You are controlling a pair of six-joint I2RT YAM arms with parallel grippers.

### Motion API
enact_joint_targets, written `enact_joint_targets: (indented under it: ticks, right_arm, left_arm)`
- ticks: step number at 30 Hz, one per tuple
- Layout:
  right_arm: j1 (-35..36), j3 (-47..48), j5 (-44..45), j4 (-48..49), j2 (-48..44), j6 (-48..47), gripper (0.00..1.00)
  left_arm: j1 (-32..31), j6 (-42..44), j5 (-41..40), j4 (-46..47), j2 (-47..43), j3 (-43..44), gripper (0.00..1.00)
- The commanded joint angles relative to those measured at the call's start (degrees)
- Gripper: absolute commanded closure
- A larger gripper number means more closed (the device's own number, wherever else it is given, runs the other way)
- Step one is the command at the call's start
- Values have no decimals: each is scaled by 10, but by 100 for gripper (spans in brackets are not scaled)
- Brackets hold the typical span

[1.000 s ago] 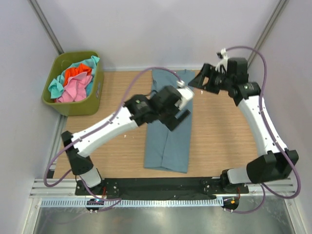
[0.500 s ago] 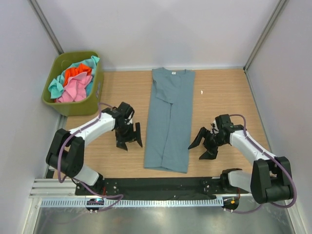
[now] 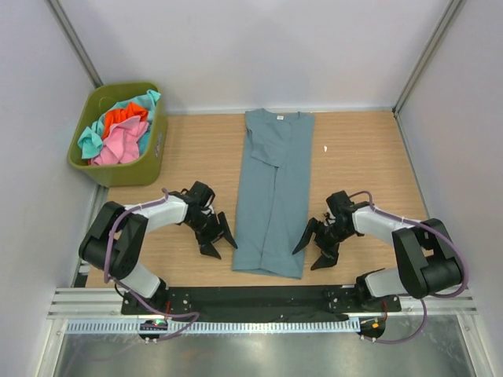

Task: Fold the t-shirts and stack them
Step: Fold the tshirt

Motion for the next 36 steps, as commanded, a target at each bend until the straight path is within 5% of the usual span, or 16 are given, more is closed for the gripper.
enact_joint_targets:
  ticks: [1, 18, 21, 24, 26, 28, 29, 36]
  right_arm:
    - [35, -2, -8, 10, 2, 28, 20]
    - [116, -4, -30, 65, 30, 57, 41]
    - [117, -11, -29, 67, 24, 55, 47]
    - [117, -11, -29, 66, 14, 50, 53]
    - [117, -10, -29, 66, 8, 46, 64]
    - [115, -7, -29, 62, 3, 43, 86]
    - [114, 3, -22, 51, -3, 38, 98]
    - [56, 88, -6, -26, -13, -39, 98]
  left_arm:
    - [-1, -24, 14, 51, 10, -15, 35]
    - [-65, -53, 10, 78, 27, -28, 48]
    - [-74, -59, 14, 91, 38, -26, 55]
    - [-81, -60, 18, 99, 43, -24, 72]
    - [-82, -56, 13, 96, 42, -20, 89]
    - [-82, -48, 2, 83, 39, -9, 100]
    - [-82, -44, 0, 77, 33, -5, 100]
    - [-58, 26, -2, 45, 3, 74, 100]
